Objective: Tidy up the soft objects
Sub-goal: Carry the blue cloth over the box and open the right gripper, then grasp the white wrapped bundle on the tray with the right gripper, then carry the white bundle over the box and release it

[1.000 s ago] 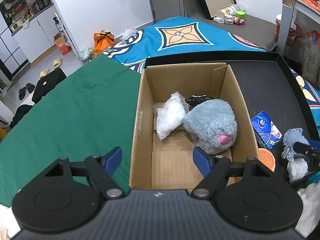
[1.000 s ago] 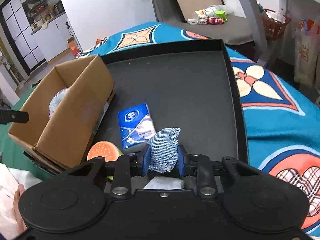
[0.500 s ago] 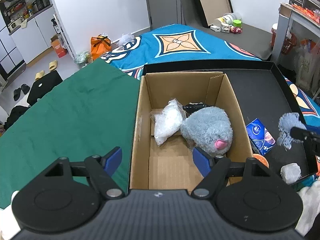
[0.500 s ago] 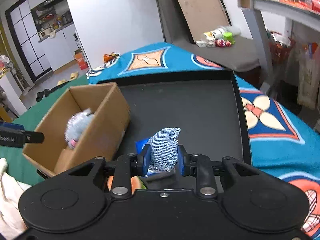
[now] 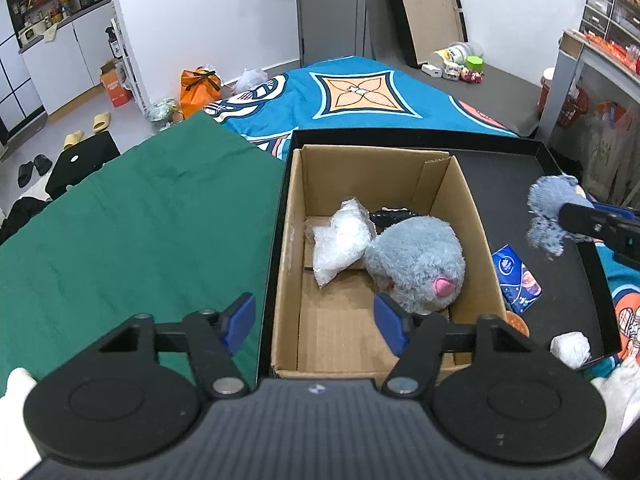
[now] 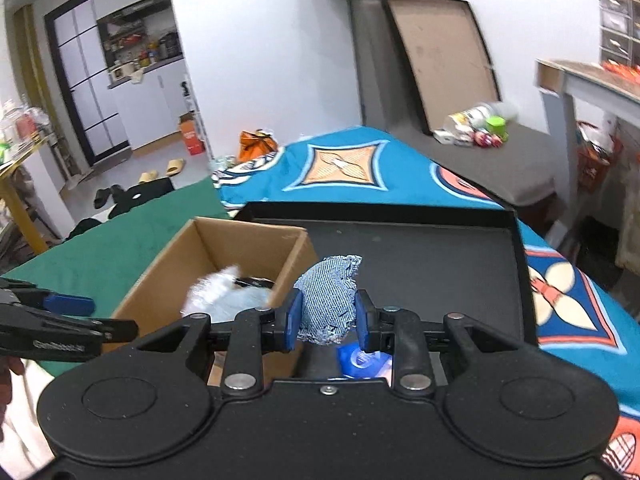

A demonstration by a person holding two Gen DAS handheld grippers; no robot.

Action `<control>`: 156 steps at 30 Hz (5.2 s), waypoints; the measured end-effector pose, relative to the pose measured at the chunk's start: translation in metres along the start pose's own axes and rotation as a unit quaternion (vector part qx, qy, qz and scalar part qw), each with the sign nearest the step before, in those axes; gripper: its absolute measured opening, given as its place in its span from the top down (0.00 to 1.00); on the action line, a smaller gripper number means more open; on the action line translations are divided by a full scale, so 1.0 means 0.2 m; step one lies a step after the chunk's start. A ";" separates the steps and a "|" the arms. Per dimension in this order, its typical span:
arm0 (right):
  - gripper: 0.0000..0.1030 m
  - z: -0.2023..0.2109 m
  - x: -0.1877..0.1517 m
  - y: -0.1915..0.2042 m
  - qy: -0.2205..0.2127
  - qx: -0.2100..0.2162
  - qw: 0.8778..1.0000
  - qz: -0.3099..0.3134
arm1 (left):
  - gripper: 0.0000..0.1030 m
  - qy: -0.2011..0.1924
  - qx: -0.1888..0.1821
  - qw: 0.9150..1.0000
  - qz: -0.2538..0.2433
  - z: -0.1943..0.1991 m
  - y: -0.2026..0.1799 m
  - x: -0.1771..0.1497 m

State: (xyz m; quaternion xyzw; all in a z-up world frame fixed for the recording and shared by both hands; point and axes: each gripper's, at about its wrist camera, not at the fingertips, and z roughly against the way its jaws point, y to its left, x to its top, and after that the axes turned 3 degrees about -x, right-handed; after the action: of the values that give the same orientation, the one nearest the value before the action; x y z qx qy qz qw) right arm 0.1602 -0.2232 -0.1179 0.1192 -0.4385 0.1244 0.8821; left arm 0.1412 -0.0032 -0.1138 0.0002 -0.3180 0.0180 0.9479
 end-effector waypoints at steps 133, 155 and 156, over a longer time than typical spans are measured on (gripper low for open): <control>0.55 0.06 -0.14 -0.04 0.003 -0.005 1.000 -0.025 | 0.31 0.021 0.028 0.999 -0.033 -0.06 -0.02 -0.03; 0.54 -0.05 0.08 0.29 -0.012 0.031 0.999 0.040 | 0.79 0.023 -0.004 0.999 0.023 -0.09 0.14 -0.05; 0.54 -0.05 0.08 0.31 -0.010 0.035 0.998 0.043 | 0.81 0.024 -0.007 0.999 0.029 -0.09 0.16 -0.06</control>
State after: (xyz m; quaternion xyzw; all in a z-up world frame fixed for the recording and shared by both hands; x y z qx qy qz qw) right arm 0.1566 -0.1590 -0.1048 0.1324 -0.4473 0.1758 0.8669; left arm 0.1428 0.0277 -0.1360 -0.0162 -0.2950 0.0428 0.9544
